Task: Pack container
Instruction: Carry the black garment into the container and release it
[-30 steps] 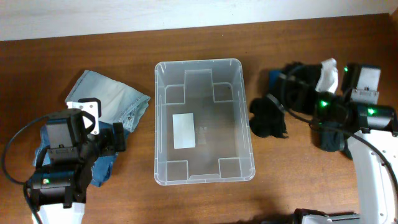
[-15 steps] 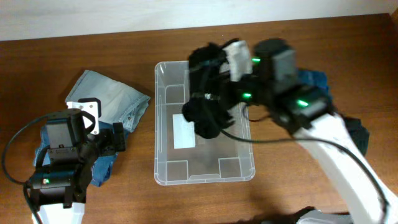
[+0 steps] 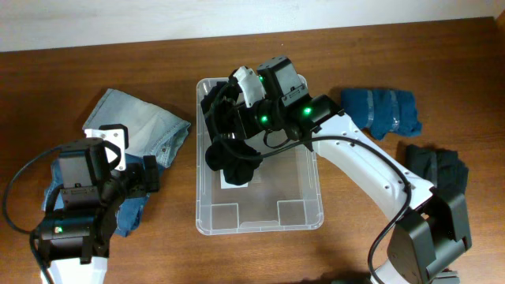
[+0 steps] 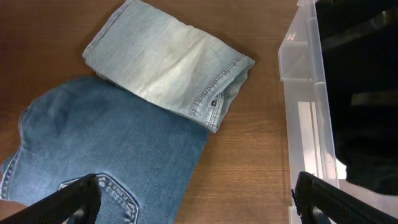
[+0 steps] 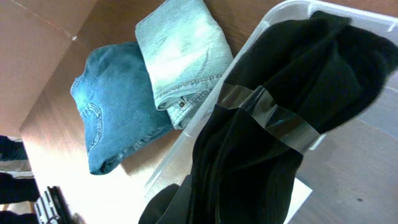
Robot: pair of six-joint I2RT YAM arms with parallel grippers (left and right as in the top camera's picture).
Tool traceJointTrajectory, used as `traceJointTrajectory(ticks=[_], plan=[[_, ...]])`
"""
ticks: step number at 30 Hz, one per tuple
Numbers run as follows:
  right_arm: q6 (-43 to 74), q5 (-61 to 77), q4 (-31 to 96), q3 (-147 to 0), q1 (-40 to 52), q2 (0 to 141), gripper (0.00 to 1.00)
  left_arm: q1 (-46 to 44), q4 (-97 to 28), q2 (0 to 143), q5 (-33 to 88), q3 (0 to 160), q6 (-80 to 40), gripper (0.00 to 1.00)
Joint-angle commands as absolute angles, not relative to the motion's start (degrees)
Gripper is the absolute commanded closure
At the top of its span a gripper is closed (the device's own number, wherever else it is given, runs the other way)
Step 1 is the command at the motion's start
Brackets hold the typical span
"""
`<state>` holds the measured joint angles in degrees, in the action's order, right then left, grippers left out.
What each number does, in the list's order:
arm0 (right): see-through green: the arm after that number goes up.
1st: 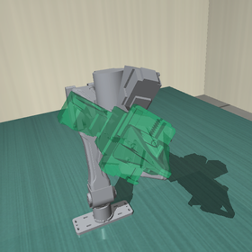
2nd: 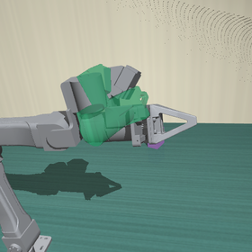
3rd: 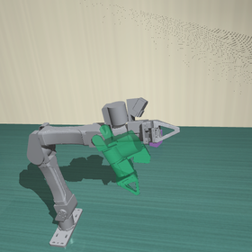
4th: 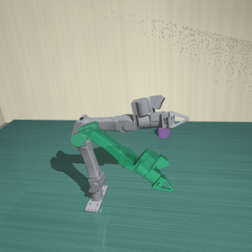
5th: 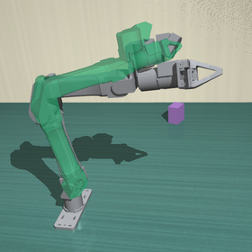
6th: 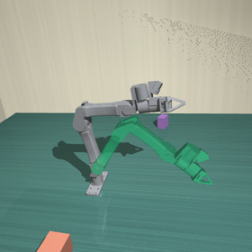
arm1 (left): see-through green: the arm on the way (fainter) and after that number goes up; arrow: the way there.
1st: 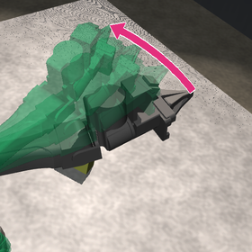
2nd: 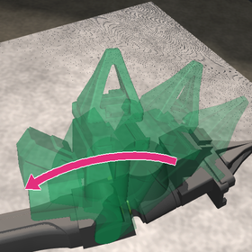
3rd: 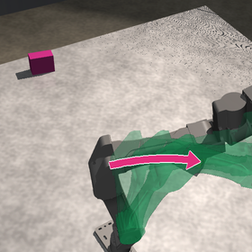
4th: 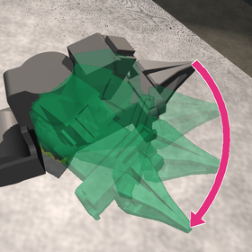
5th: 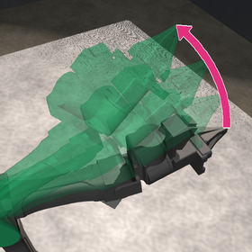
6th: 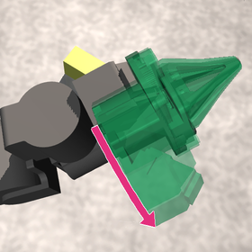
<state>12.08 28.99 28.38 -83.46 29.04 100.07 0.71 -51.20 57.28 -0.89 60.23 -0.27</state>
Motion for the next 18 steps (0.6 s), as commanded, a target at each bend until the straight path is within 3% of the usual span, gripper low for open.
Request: traceJointTrajectory(ticks=[1,2,3,4,7,15,18], plan=[[15.62,22.94,28.75,-84.64,29.02,101.27,0.96,0.80,-51.09,57.32,-1.26,61.39,-0.84,0.00],[15.55,19.77,29.76,-84.64,28.77,101.56,0.96,0.80,-51.09,57.32,-1.26,61.39,-0.84,0.01],[15.55,13.34,32.45,-84.64,28.32,102.41,0.31,0.80,-51.09,57.32,-1.26,61.39,-0.84,0.01],[15.64,7.90,34.83,-84.64,27.81,103.07,0.01,0.80,-51.07,57.32,-1.26,61.39,-0.84,0.01],[17.56,0.38,39.70,-84.64,26.06,104.22,0.01,0.80,-51.07,57.32,-1.26,61.39,-0.84,0.01],[9.47,-0.45,44.62,-91.50,26.50,96.31,0.01,0.80,-51.07,57.32,-1.26,61.39,-0.84,0.00],[15.77,-4.10,46.39,-93.78,20.91,90.45,0.01,0.80,-51.07,57.32,-1.26,61.39,-0.84,0.01]])
